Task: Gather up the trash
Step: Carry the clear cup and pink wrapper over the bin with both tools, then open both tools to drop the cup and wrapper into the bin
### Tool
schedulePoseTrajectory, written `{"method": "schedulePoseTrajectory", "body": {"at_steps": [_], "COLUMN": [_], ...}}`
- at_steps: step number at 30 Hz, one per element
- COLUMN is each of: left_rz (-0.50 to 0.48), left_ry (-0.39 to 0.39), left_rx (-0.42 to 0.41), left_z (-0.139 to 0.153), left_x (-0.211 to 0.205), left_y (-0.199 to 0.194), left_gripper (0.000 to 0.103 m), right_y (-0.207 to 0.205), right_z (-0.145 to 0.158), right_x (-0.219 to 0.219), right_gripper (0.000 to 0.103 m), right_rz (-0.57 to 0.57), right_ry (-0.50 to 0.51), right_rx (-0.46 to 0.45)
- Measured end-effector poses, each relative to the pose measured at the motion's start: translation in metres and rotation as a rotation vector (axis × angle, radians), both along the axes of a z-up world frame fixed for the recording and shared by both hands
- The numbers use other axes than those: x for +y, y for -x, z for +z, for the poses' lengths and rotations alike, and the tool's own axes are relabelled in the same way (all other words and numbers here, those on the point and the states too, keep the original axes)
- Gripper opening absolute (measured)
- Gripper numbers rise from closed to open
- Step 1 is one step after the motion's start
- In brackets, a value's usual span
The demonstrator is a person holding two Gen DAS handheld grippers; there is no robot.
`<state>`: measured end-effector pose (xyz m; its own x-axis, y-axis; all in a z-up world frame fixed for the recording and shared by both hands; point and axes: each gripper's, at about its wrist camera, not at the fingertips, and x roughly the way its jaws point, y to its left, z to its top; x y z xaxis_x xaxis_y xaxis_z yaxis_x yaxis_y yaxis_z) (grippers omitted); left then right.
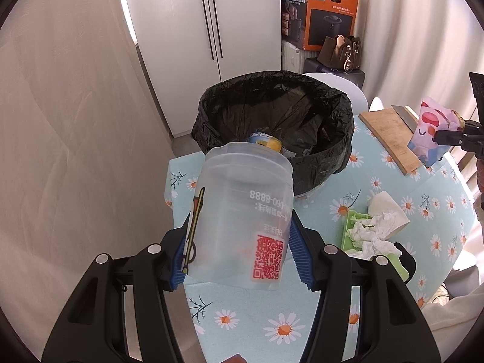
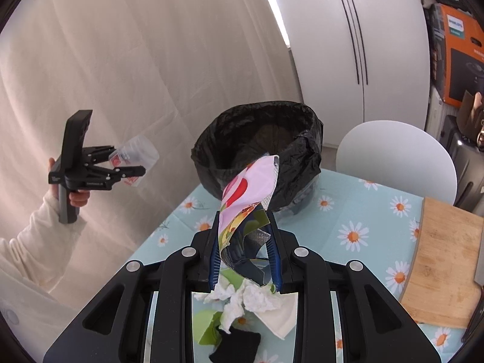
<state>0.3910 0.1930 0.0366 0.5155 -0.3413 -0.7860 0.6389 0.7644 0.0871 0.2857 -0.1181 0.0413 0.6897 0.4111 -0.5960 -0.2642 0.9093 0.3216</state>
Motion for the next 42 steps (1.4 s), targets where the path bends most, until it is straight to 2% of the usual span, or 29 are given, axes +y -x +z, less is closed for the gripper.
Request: {"method": "schedulePoseTrajectory", "body": {"at_steps": [8,15,28,38,40,41,42], "left_rz": [-0.063,-0.127,-0.247,-0.331,-0.336,-0.338,-0.342], "left_ry": [0.051,0.094,0.141,0.113,0.114,0.114,0.113], "left_rx": [-0.062,-0.079,-0.022,0.021,0.035,0.043,0.055], "left_z": [0.027,0.033,0.006,-0.02,-0.022,-0.023,-0.024], "left_x": [0.0,-0.011,-0.05,-0.083,-0.087,-0.089,-0.09], "left_y": [-0.037,-0.068,-0.123,-0.153,-0.158,-0.159,-0.16], "left_gripper": [0.058,0.058,0.059,0.06,0.063,0.072,0.09], "right_y": [-0.039,-0.076,-0.133,-0.181,-0.186,-0.189,-0.191], "right_z": [0.022,0.034,0.036,0.007,0.004,0.002,0.001], "right_x": [0.015,0.035,0.049,0.052,0.053,0.053,0.053], "right_gripper": [0.024,0.025,0.025,0.025,0.028,0.031,0.033], "right_rz": [-0.011,-0.031,-0.09,-0.129,-0.136,-0.143,-0.157], "right_ry": [0.046,0.072,0.098,0.112,0.122,0.13,0.141], "right_rx": [-0.043,-0.063,-0.046,0.043,0.049,0.051,0.057]}}
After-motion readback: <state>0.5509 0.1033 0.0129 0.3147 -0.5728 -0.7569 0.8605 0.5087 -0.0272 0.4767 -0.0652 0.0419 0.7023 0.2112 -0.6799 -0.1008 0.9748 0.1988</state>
